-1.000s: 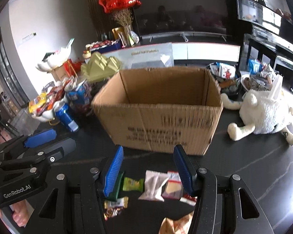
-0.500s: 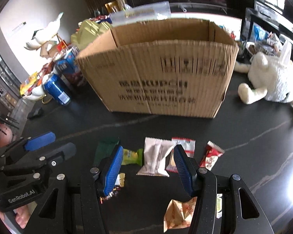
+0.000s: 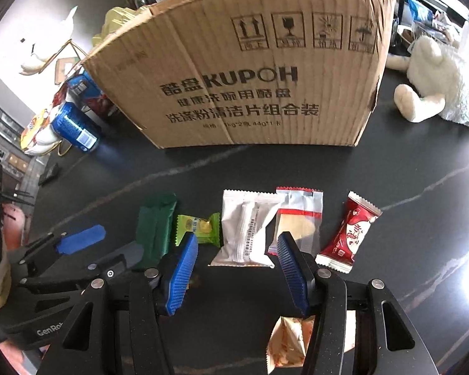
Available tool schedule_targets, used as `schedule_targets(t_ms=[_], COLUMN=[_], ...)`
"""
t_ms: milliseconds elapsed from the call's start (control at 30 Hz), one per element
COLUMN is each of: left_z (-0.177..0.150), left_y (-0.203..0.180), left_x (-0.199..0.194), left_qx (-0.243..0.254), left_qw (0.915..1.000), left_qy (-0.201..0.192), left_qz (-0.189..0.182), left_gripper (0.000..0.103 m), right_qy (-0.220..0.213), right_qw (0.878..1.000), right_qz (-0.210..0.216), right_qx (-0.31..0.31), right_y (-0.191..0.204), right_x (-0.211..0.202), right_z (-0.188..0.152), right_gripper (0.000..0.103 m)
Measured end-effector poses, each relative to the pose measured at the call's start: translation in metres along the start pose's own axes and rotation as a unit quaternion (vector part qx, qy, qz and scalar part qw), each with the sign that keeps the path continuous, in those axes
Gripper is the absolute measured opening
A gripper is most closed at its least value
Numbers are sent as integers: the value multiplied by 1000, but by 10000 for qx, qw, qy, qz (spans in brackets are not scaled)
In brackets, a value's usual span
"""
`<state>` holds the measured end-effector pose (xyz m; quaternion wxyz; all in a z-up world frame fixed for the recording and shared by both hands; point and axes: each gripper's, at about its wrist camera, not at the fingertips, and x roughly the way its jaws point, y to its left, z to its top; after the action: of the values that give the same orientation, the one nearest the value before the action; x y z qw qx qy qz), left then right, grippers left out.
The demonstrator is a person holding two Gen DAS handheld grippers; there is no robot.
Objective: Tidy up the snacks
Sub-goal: 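Grasp the green packet with the left tool while the right tool grasps the white wafer packet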
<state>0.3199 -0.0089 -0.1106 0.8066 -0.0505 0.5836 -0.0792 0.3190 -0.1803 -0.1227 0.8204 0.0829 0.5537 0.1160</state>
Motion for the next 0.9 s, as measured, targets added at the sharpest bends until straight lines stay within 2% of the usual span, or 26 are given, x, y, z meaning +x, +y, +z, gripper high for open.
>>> schedule_targets(t_ms=[500, 700, 767, 900], left_z=[3, 3, 2, 1], left_y=[-4, -4, -6, -9], left_x=[39, 46, 45, 40], left_qx=[-207, -182, -139, -122], left_qw=[9988, 9989, 9989, 9992], left_qy=[340, 329, 296, 255], left_qz=[275, 284, 328, 284], left_gripper=[67, 59, 50, 46], right_qy=[225, 236, 264, 318], right_qw=[9995, 9996, 9995, 9994], right_qz=[79, 89, 83, 73], right_qx=[218, 161, 132, 126], right_y=[-7, -2, 1, 2], right_x=[24, 29, 32, 36], right_z=[3, 7, 8, 7], right_gripper=[47, 46, 43, 35])
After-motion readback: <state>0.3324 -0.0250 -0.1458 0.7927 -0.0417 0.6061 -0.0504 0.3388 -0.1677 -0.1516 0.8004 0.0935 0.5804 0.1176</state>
